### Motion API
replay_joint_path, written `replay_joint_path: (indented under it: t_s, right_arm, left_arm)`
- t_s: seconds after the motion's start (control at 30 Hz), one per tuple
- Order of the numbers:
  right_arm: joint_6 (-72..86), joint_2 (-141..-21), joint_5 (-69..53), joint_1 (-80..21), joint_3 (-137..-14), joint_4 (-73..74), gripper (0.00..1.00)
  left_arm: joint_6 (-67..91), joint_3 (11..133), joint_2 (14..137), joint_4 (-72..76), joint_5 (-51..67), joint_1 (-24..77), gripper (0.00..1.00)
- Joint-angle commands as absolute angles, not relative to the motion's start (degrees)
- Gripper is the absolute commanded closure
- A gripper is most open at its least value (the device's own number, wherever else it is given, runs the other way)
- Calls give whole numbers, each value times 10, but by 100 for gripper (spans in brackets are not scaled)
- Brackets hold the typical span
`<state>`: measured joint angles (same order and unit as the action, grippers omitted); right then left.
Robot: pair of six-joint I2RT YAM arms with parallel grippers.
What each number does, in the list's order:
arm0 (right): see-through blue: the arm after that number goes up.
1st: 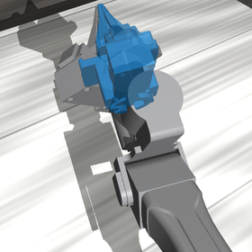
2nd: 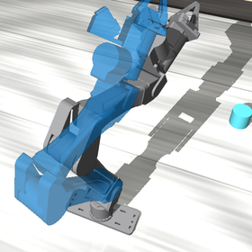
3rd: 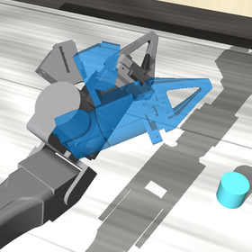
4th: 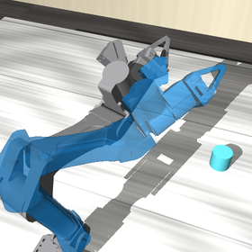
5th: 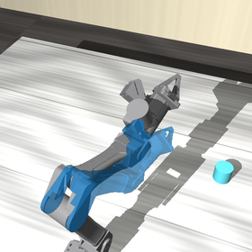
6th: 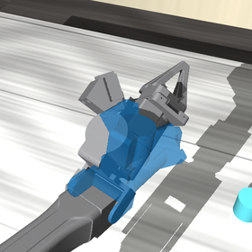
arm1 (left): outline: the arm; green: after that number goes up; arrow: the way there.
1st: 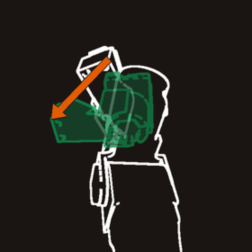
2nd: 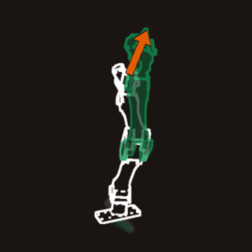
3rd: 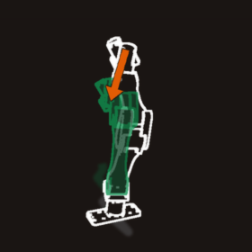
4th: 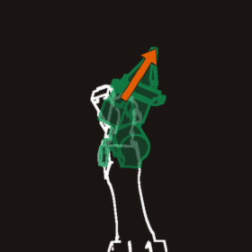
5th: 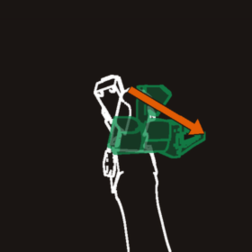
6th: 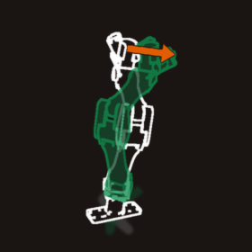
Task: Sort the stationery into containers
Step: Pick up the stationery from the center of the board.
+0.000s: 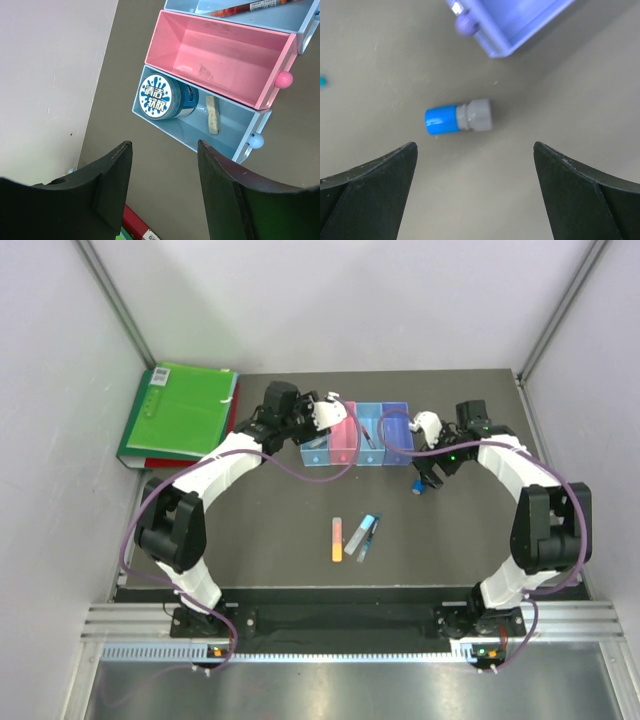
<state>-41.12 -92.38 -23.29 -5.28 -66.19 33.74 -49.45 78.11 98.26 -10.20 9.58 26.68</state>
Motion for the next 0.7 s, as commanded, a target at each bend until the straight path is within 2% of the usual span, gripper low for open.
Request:
replay_joint_path:
  t_s: [0.0, 0.23, 0.67]
  right_arm:
    - [-516, -928, -233, -61, -673, 380, 0]
    - [-599, -938, -206, -61, -692, 396, 0]
    - [-930, -919, -118, -78, -651, 402, 0]
  left_arm:
    - [-497, 795, 975, -91, 94, 271, 40]
    - [-497, 800, 980, -98, 86, 280, 40]
    - [-505, 807, 984, -105, 81, 284, 40]
